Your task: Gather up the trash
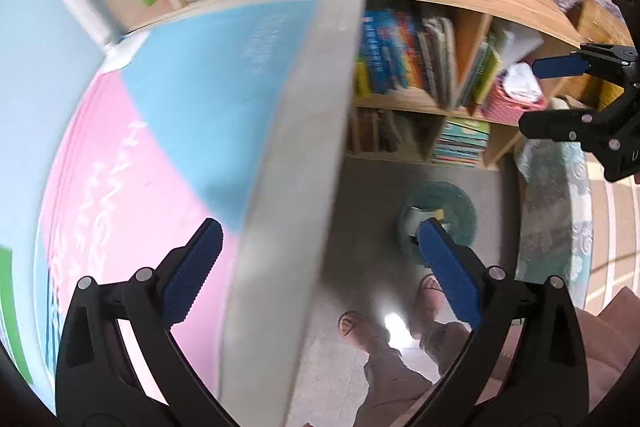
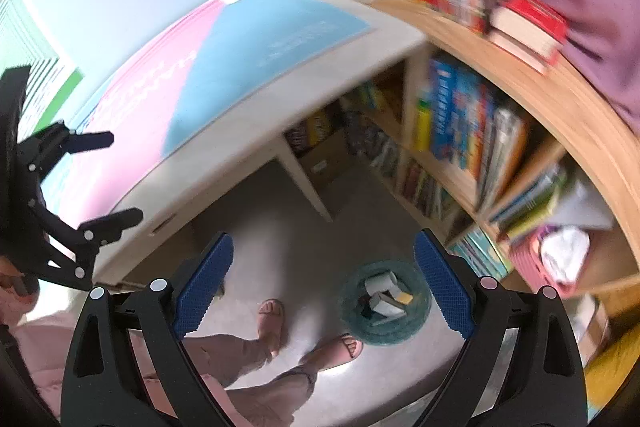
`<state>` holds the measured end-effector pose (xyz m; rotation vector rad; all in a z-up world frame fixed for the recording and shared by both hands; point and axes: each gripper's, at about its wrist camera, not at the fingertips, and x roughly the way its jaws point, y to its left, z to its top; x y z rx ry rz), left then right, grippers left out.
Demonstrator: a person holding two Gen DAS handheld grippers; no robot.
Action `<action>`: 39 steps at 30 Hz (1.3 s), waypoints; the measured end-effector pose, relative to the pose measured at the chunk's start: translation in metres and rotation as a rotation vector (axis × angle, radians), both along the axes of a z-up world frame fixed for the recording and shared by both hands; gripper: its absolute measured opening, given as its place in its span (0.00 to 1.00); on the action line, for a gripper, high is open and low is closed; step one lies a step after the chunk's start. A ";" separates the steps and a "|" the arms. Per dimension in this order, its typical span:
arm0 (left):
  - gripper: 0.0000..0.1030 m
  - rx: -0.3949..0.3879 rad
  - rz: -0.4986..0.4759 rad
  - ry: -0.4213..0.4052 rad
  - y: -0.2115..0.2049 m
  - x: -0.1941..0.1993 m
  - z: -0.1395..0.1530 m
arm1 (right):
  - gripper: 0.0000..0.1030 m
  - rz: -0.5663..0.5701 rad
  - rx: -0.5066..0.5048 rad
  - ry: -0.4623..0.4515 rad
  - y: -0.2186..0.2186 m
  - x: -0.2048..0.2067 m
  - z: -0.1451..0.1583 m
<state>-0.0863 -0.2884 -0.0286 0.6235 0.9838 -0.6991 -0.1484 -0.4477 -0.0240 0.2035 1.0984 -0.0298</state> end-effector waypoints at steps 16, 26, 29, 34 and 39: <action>0.93 -0.085 0.378 0.037 0.104 0.034 0.008 | 0.89 0.336 0.016 -0.008 0.100 0.102 0.005; 0.93 -0.102 0.590 0.050 0.161 0.040 0.007 | 0.89 0.487 0.046 -0.011 0.156 0.146 0.005; 0.93 -0.119 0.649 0.052 0.175 0.041 0.008 | 0.89 0.531 0.050 -0.011 0.172 0.153 0.004; 0.93 -0.136 0.748 0.035 0.200 0.043 0.010 | 0.89 0.600 0.053 -0.006 0.197 0.165 -0.001; 0.93 -0.167 0.821 0.035 0.222 0.044 0.009 | 0.89 0.651 0.048 -0.005 0.217 0.172 -0.002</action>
